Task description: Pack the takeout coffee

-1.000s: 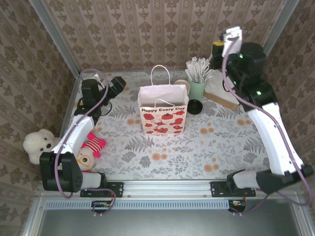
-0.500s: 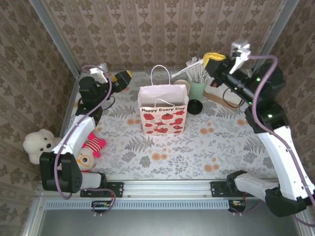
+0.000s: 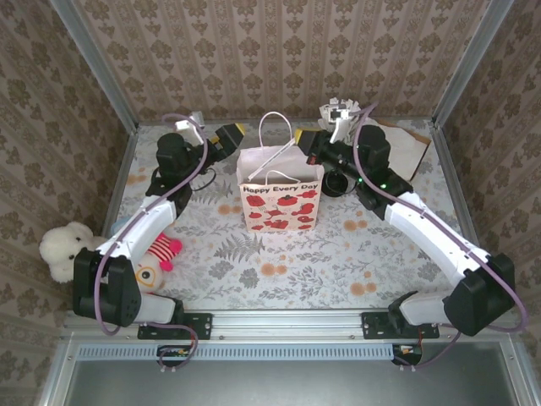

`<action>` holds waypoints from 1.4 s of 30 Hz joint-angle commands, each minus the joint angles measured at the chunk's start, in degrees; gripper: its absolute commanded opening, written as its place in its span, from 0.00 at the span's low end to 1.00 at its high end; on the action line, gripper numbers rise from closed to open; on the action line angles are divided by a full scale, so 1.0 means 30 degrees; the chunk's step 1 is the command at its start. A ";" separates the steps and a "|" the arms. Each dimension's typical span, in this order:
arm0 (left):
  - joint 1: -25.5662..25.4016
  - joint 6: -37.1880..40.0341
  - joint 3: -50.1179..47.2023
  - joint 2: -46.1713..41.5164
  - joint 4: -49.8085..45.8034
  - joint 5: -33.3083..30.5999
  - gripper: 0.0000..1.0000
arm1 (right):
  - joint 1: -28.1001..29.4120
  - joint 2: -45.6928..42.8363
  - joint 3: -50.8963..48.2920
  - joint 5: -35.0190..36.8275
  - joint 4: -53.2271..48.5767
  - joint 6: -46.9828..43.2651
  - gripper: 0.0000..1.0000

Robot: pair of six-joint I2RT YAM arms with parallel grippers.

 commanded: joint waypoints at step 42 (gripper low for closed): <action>0.0037 0.0366 0.0817 0.0721 -0.2475 -0.1925 1.00 | -0.0458 -0.0768 0.1580 0.1596 -0.6490 -0.1884 0.54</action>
